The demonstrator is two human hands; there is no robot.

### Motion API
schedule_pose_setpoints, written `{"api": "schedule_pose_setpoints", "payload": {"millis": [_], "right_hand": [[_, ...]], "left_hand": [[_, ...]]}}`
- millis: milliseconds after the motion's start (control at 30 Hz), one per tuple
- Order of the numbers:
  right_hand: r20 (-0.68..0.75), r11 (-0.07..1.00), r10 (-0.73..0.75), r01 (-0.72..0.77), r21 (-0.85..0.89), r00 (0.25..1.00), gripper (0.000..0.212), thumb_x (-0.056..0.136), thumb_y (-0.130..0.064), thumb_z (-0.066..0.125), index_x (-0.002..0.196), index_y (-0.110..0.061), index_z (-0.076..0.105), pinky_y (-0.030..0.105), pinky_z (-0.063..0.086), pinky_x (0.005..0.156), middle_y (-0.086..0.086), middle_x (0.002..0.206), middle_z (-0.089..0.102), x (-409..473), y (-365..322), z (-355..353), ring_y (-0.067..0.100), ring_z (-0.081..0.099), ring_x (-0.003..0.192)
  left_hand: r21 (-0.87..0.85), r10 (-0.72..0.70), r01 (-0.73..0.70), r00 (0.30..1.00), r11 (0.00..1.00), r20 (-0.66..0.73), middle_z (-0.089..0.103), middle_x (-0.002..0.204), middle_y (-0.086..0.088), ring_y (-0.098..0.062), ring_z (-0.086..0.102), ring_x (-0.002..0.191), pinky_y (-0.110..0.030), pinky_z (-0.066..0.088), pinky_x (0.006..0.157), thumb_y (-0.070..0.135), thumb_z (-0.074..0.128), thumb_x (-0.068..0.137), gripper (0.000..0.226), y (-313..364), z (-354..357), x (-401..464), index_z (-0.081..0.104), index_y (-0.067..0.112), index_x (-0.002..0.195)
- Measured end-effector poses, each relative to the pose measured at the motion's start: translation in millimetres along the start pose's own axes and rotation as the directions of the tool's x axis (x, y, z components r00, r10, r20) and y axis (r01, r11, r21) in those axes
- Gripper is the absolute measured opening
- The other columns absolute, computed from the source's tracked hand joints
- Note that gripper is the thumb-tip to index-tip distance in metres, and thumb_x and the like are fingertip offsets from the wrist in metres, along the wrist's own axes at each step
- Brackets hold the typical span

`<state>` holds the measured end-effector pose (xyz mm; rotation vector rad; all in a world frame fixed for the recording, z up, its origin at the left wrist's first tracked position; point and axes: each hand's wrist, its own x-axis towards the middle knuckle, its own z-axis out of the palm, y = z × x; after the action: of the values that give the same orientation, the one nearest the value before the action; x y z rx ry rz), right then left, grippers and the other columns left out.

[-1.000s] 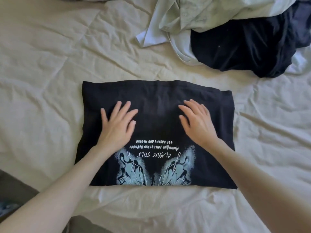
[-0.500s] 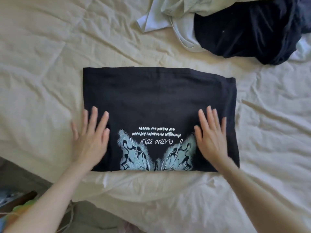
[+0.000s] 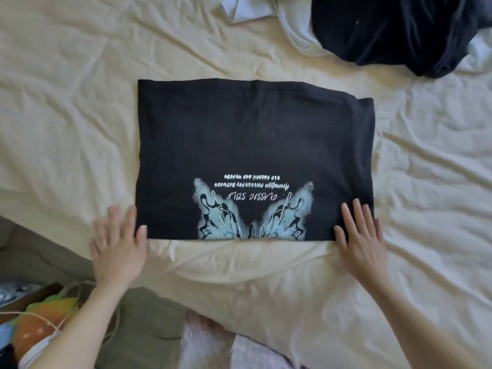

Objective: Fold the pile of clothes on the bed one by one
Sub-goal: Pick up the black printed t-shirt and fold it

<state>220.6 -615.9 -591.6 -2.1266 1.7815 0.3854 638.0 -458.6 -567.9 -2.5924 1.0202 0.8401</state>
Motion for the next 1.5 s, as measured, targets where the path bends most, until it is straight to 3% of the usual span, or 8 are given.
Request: {"api": "schedule_pose_setpoints", "payload": {"millis": [200,433,567,700,1000,1167,1367,1500], "right_hand": [[-0.04,0.973,0.191,-0.184,0.14,0.981,0.055,0.099,-0.034,0.041,0.15,-0.018,0.025,0.052,0.003,0.117,0.01,0.158,0.011,-21,-35,3,0.026,0.006,0.147],[-0.115,0.975,-0.145,0.161,0.152,0.983,0.055,0.094,-0.035,0.053,0.144,-0.017,0.039,0.055,0.007,0.114,0.013,0.154,0.028,-33,-133,7,0.031,0.021,0.143],[-0.042,0.921,-0.389,0.39,0.025,0.92,0.053,0.096,-0.042,0.037,0.144,-0.019,0.039,0.057,0.013,0.114,0.011,0.153,0.03,-43,-170,20,0.03,0.023,0.143],[0.057,0.921,-0.388,0.389,-0.018,0.92,0.056,0.1,-0.043,0.031,0.15,-0.023,0.02,0.05,-0.001,0.117,0.007,0.158,0.014,-58,-158,33,0.027,0.008,0.146],[0.242,0.934,-0.324,0.35,-0.069,0.914,0.058,0.1,-0.048,0.014,0.151,-0.028,-0.004,0.044,-0.008,0.117,0.002,0.159,-0.01,-65,-157,32,0.022,-0.011,0.146],[0.328,0.928,-0.337,0.37,-0.043,0.883,0.059,0.1,-0.047,0.019,0.151,-0.028,-0.005,0.044,-0.007,0.116,0.002,0.159,-0.013,-58,-157,22,0.022,-0.012,0.146],[0.369,0.908,-0.369,0.246,0.339,0.853,0.047,0.102,-0.032,0.03,0.149,-0.021,0.027,0.042,0.003,0.117,0.005,0.159,0.011,-47,-150,-6,0.022,0.007,0.147],[0.337,0.524,-0.164,-0.208,0.826,0.927,0.039,0.101,-0.031,0.04,0.129,-0.009,0.055,0.034,0.033,0.107,0.006,0.136,0.054,-42,-126,-44,0.02,0.048,0.127]], "left_hand": [[-0.381,-0.073,-0.016,0.973,0.924,-0.218,0.035,0.142,-0.019,-0.036,0.033,0.13,-0.049,0.03,0.107,0.029,0.044,0.098,0.043,4,-12,-21,0.049,0.006,0.134],[-0.879,-0.44,0.28,0.893,0.386,0.091,0.061,0.094,-0.009,-0.027,0.06,0.089,-0.039,0.051,0.086,0.039,0.054,0.093,0.032,44,-1,-21,0.059,0.008,0.094],[-0.886,-0.478,0.424,0.828,0.188,0.295,0.056,0.077,0.003,-0.015,0.053,0.066,-0.029,0.048,0.071,0.04,0.066,0.086,0.028,33,-6,-11,0.056,0.014,0.078],[-0.86,-0.432,0.508,0.785,0.042,0.443,0.051,0.071,0.002,-0.01,0.043,0.057,-0.022,0.041,0.056,0.025,0.074,0.082,0.022,21,-15,-11,0.056,0.012,0.08],[-0.952,-0.416,0.252,0.857,-0.176,0.304,0.063,0.09,-0.003,-0.012,0.063,0.084,-0.026,0.054,0.084,0.007,0.064,0.088,0.013,38,-31,-34,0.057,0.012,0.079],[-0.968,-0.393,0.165,0.89,-0.191,0.23,0.064,0.099,-0.01,-0.016,0.066,0.087,-0.032,0.056,0.085,0.005,0.062,0.089,0.009,48,-44,-49,0.056,0.01,0.085],[-0.984,-0.33,-0.12,0.931,0.129,-0.157,0.061,0.09,0.001,-0.019,0.064,0.095,-0.032,0.056,0.084,0.009,0.061,0.09,0.009,94,-70,-65,0.055,0.007,0.097],[-0.861,-0.172,-0.372,0.877,0.347,-0.448,0.064,0.089,-0.003,-0.001,0.06,0.077,-0.026,0.053,0.082,0.009,0.062,0.087,0.007,161,-83,-77,0.057,0.013,0.091]]}}
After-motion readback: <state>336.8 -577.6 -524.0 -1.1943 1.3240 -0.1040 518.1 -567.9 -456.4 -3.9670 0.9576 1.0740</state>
